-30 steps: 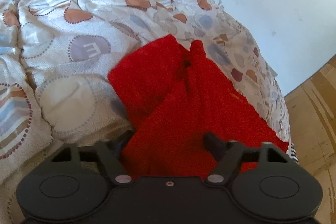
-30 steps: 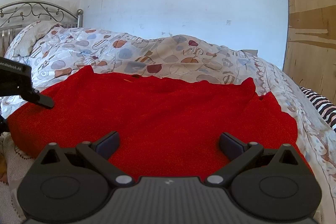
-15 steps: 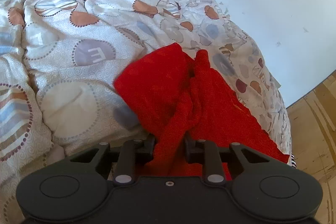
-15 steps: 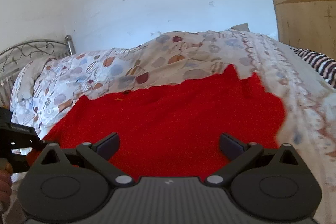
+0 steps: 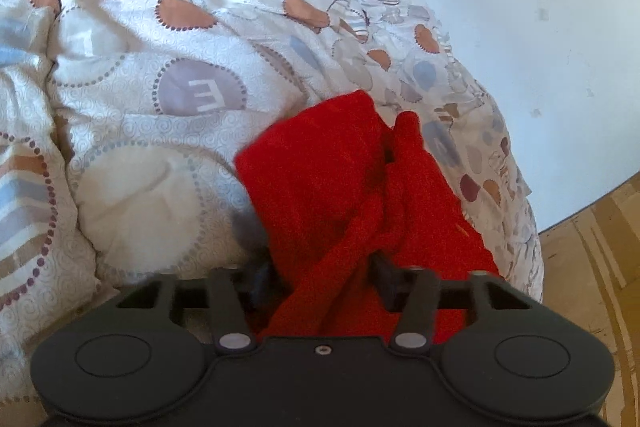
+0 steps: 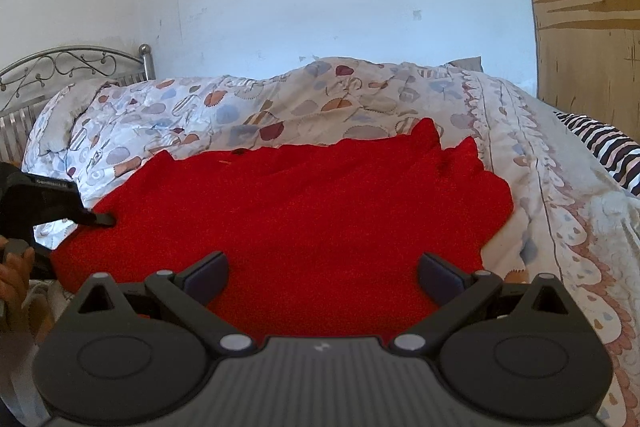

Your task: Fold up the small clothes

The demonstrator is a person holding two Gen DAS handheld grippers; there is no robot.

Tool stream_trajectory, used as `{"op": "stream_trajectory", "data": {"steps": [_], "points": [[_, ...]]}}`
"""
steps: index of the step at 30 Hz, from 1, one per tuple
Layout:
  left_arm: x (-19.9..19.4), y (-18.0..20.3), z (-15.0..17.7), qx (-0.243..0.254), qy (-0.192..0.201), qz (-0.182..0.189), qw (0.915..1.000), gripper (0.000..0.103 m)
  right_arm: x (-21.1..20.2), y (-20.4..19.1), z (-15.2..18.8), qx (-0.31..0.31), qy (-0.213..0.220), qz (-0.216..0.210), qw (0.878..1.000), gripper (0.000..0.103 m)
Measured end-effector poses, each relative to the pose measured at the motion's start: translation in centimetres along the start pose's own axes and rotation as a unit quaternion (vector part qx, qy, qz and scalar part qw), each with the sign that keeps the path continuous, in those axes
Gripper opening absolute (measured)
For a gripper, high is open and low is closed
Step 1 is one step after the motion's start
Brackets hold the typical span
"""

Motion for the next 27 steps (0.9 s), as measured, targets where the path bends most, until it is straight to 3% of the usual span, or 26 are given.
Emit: {"op": "stream_trajectory", "data": {"steps": [2, 6, 9, 12, 15, 17, 21, 23, 25, 27], "points": [[-0.3, 0.5, 0.0, 0.009, 0.009, 0.013, 0.9998, 0.027, 0.0, 0.2, 0.1, 0.005, -0.001, -0.004, 1.000, 0.103], [-0.5, 2.2, -0.3, 0.042, 0.018, 0.013, 0.9989, 0.021, -0.1, 0.4, 0.0, 0.006, -0.001, -0.004, 1.000, 0.103], [-0.9, 5.0, -0.9, 0.107, 0.020, 0.013, 0.9940, 0.019, -0.4, 0.9, -0.3, 0.017, 0.009, -0.007, 1.000, 0.103], [-1.2, 9.2, -1.2, 0.189, 0.017, 0.025, 0.9815, 0.018, -1.3, 1.9, -0.8, 0.035, 0.022, 0.002, 0.999, 0.103], [-1.1, 14.7, -0.3, 0.274, 0.007, 0.052, 0.9603, 0.018, -2.5, 3.4, -1.3, 0.046, 0.039, 0.012, 0.998, 0.103], [-0.8, 18.4, 1.0, 0.331, -0.001, 0.070, 0.9411, 0.018, -3.4, 4.5, -1.7, 0.050, 0.049, 0.022, 0.997, 0.103], [-0.2, 25.1, 5.8, 0.422, -0.030, 0.111, 0.8993, 0.017, -5.8, 7.5, -1.7, 0.062, 0.070, 0.052, 0.994, 0.103], [0.0, 28.0, 9.1, 0.468, -0.048, 0.135, 0.8721, 0.017, -6.9, 9.4, -1.4, 0.076, 0.075, 0.073, 0.992, 0.103], [0.3, 29.9, 12.3, 0.506, -0.067, 0.152, 0.8465, 0.017, -7.9, 11.4, -0.8, 0.090, 0.075, 0.096, 0.988, 0.103], [0.7, 30.8, 15.2, 0.530, -0.089, 0.162, 0.8277, 0.017, -8.7, 13.5, 0.1, 0.104, 0.068, 0.121, 0.985, 0.103]]}}
Point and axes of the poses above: each gripper's, at about its wrist camera, not at the fingertips, and x roughly the way its jaws point, y to its right, z to its underside, the point moved 5 cm from there along x, roughly the way its jaws point, and after that the axes turned 7 degrees about z, right-handed, at the moved point
